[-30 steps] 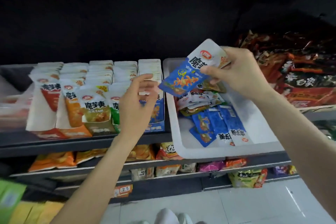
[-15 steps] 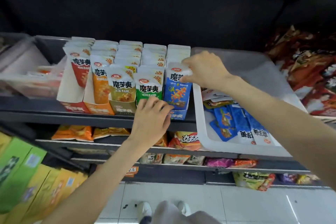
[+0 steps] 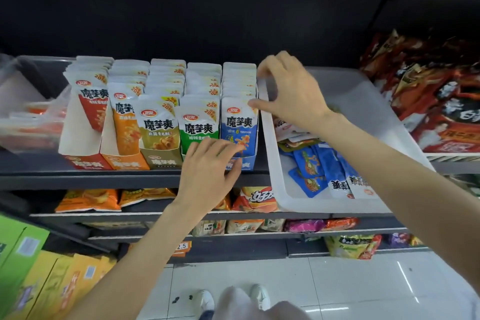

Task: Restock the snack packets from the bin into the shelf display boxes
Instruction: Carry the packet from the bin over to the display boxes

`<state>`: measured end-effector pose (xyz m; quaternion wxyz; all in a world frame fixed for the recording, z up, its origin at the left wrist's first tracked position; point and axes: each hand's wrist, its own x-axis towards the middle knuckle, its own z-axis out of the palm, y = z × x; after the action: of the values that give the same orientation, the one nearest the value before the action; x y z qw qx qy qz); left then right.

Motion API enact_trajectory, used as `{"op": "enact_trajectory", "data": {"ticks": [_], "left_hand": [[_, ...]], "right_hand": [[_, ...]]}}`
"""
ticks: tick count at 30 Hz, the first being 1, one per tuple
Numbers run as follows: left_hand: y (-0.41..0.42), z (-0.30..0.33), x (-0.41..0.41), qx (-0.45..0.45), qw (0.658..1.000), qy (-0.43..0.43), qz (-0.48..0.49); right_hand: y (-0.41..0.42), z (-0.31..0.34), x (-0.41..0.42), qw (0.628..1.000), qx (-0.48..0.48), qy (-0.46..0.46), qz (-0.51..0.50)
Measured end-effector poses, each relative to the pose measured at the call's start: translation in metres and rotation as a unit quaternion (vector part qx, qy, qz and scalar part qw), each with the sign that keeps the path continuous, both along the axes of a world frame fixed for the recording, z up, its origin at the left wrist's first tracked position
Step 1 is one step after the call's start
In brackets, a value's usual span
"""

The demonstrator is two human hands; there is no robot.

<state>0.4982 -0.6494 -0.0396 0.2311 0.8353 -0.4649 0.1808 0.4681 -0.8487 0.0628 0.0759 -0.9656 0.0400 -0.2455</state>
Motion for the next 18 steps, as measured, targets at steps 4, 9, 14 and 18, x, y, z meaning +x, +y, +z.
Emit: {"op": "enact_trajectory", "data": {"ticks": [4,9,14,18], "left_hand": [[-0.015,0.026,-0.010,-0.098,0.989,0.065,-0.084],[-0.059,0.048,-0.012,-0.067,0.978,0.054,-0.188],[-0.123,0.064,0.001,0.075,0.977,-0.021,-0.199],[-0.168,0.058,-0.001,0.222,0.933,-0.064,-0.276]], "right_hand": [[-0.043,-0.003,-0.058,0.995,0.068,-0.044,-0.059],[-0.082,-0.040,-0.112,0.938,0.001,0.305,-0.167],[-0.086,-0.066,-0.128,0.900,-0.008,0.397,-0.180],[-0.089,-0.065,-0.131,0.891,0.012,0.431,-0.140]]}}
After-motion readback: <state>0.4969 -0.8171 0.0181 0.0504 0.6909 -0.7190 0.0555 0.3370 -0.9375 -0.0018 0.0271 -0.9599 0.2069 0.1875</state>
